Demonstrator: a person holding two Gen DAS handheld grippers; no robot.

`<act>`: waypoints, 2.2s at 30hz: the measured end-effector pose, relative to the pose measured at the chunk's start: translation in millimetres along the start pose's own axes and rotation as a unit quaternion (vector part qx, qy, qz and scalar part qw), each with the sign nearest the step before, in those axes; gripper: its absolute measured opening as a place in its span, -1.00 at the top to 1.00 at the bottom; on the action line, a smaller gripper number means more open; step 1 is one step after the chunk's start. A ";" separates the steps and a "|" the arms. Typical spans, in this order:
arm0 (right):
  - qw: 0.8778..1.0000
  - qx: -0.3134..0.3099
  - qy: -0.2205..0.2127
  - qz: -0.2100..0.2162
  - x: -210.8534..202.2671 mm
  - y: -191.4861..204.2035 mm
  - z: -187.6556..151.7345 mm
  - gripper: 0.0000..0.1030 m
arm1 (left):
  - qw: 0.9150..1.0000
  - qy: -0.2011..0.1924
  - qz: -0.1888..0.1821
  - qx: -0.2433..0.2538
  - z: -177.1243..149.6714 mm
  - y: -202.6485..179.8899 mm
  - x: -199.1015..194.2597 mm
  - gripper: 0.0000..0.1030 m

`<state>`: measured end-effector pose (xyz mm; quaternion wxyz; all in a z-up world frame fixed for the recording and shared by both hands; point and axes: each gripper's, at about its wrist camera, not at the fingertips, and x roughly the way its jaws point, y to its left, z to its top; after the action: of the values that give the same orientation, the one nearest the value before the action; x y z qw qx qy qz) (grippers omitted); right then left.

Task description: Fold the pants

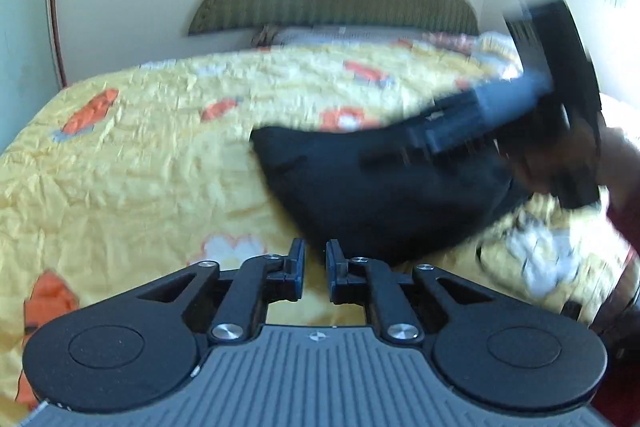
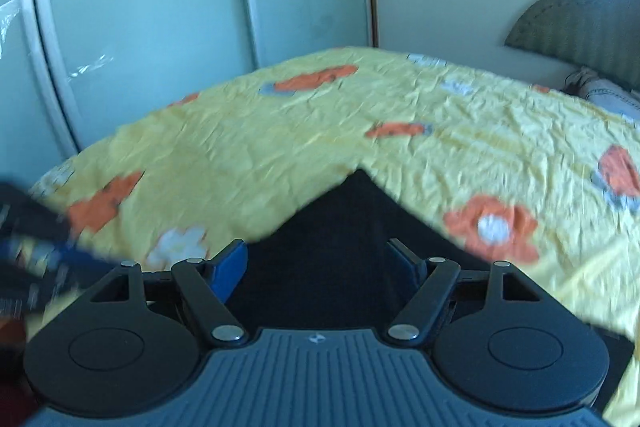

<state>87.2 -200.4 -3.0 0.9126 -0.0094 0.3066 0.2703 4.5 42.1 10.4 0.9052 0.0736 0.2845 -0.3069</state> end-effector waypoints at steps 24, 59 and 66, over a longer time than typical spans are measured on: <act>0.971 0.209 -0.062 -0.097 -108.8 -75.8 -90.7 -0.59 | 1.000 -0.019 0.022 -0.002 20.7 -17.9 49.6 -0.53; 0.965 0.222 -0.116 0.076 -61.4 -122.2 -12.5 0.52 | 0.990 -0.026 -0.050 -0.129 92.1 54.6 90.0 0.64; 0.964 0.231 -0.112 0.063 4.9 -143.2 34.5 0.51 | 0.990 -0.001 0.001 -0.142 125.2 114.6 134.1 0.65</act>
<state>181.0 -313.9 0.9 0.8995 0.2518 0.2563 0.2487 218.9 26.4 34.1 0.9069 -0.0560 0.3246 -0.2628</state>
